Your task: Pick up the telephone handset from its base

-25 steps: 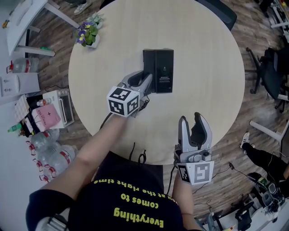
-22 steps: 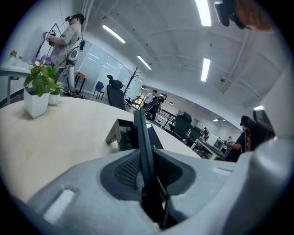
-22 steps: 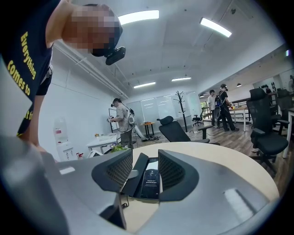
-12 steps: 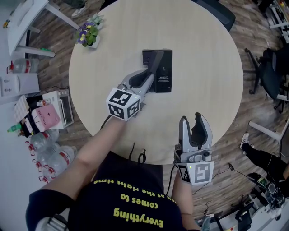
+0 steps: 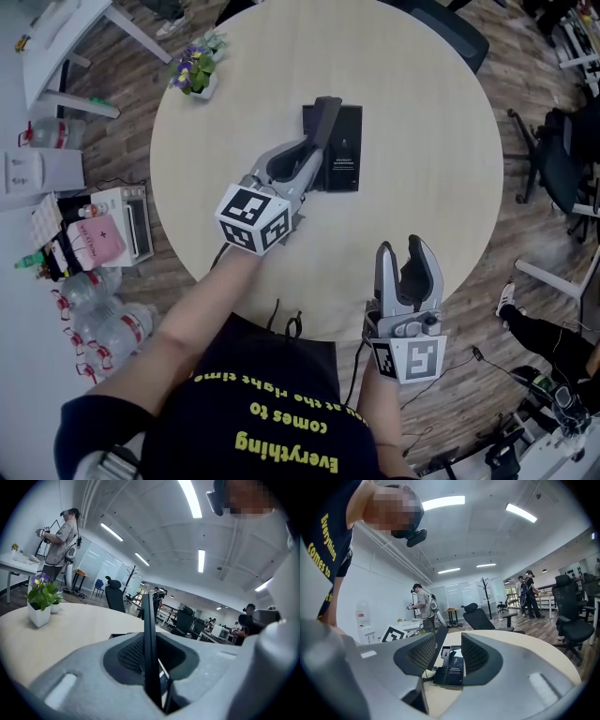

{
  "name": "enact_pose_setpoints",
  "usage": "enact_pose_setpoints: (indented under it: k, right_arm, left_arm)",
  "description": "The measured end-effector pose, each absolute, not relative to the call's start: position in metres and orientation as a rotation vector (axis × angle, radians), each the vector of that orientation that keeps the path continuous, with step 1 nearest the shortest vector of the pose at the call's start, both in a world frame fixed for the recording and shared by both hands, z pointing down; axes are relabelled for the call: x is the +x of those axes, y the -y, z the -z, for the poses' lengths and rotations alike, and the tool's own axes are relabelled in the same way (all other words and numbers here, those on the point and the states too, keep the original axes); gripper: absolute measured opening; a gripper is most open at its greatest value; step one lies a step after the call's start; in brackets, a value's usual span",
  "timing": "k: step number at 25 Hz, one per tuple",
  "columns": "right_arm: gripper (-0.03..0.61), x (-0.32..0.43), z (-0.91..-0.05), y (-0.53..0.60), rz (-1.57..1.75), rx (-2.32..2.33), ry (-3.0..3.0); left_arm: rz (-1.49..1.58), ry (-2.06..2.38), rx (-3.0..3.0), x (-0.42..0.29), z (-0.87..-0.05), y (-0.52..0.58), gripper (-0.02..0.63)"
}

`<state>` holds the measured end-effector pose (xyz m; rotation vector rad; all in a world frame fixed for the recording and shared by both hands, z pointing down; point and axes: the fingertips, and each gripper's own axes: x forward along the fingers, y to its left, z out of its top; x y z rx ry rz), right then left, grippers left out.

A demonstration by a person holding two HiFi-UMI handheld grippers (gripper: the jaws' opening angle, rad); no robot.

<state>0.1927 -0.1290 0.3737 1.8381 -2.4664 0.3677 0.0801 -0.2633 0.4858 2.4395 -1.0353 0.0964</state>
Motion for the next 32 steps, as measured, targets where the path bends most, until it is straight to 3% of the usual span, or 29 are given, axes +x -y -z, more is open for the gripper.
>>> enact_pose_setpoints:
  k: [20, 32]
  right_arm:
    - [0.149, 0.183, -0.33, 0.104, -0.201, 1.843, 2.532]
    - [0.011, 0.175, -0.301, 0.076, -0.038, 1.868, 2.53]
  left_arm:
    - [0.057, 1.183, 2.678, 0.048, -0.37, 0.23, 0.078]
    - [0.155, 1.226, 2.747, 0.023, -0.318, 0.185, 0.078]
